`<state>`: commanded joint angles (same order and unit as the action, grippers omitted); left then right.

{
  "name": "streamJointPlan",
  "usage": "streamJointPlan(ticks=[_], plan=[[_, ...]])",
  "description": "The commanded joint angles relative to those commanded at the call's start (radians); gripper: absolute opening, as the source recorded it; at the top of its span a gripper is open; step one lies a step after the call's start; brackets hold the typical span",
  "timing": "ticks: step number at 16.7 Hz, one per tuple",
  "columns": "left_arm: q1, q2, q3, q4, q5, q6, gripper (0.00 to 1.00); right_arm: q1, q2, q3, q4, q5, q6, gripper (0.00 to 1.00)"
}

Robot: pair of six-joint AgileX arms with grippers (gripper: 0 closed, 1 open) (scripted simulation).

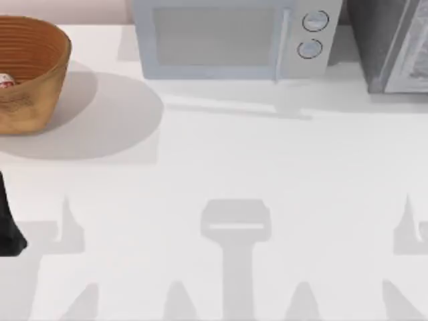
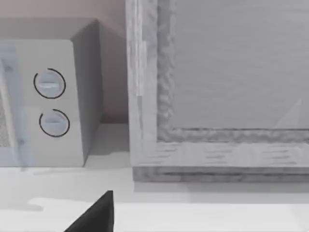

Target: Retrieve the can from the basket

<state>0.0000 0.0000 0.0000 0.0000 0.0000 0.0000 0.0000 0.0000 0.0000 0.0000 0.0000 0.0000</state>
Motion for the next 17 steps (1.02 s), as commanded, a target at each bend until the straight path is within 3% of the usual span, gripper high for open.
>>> streamJointPlan(ticks=[4,8,12,17], plan=[[0.004,0.026,0.017,-0.021,-0.001,-0.001,1.00,0.000,0.000,0.000,0.000,0.000,0.000,1.00],[0.019,0.190,0.154,-0.128,0.001,0.001,1.00,0.000,0.000,0.000,0.000,0.000,0.000,1.00],[0.036,0.458,0.425,-0.284,0.015,0.010,1.00,0.000,0.000,0.000,0.000,0.000,0.000,1.00],[0.060,0.895,0.889,-0.526,0.043,0.034,1.00,0.000,0.000,0.000,0.000,0.000,0.000,1.00]])
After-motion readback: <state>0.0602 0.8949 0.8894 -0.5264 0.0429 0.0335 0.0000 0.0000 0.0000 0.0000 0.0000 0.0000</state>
